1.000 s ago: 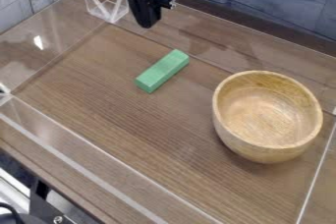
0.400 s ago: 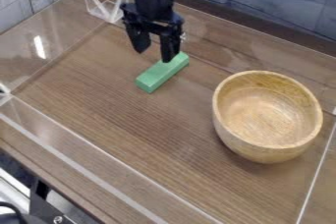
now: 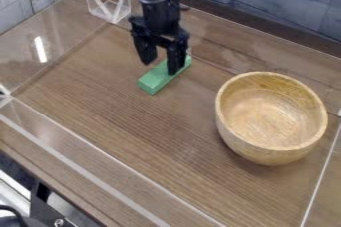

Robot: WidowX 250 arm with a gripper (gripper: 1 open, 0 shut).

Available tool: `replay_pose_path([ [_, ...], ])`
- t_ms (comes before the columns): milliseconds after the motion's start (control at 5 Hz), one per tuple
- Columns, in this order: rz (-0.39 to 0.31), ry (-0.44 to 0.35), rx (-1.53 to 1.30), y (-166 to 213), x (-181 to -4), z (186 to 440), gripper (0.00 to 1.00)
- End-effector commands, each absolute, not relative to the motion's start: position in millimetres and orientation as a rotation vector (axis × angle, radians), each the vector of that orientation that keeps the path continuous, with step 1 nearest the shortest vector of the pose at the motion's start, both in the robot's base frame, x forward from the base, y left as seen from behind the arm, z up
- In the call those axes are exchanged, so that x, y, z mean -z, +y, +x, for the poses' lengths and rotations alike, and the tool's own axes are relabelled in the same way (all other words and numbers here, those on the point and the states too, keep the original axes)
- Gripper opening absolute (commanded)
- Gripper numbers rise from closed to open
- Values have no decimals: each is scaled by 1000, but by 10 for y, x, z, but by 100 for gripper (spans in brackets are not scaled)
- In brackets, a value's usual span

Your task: Put green stick into wooden bowl

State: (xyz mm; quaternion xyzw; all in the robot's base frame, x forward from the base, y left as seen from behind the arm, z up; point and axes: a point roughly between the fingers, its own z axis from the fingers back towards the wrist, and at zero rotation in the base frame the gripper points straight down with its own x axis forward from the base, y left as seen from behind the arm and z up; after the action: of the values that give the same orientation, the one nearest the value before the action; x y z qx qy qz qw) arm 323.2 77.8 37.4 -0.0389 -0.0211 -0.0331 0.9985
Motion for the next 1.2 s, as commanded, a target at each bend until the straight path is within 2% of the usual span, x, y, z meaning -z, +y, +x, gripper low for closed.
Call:
replay_pose_path([
  [0, -57, -62, 127, 724, -356, 3207, 100],
  [200, -60, -60, 174, 676, -321, 3139, 0],
  [600, -64, -92, 43, 645, -727, 3054, 0],
  [800, -72, -114, -47, 615, -895, 3096, 0],
  [1000, -75, -123, -103, 598, -958, 3134, 0],
])
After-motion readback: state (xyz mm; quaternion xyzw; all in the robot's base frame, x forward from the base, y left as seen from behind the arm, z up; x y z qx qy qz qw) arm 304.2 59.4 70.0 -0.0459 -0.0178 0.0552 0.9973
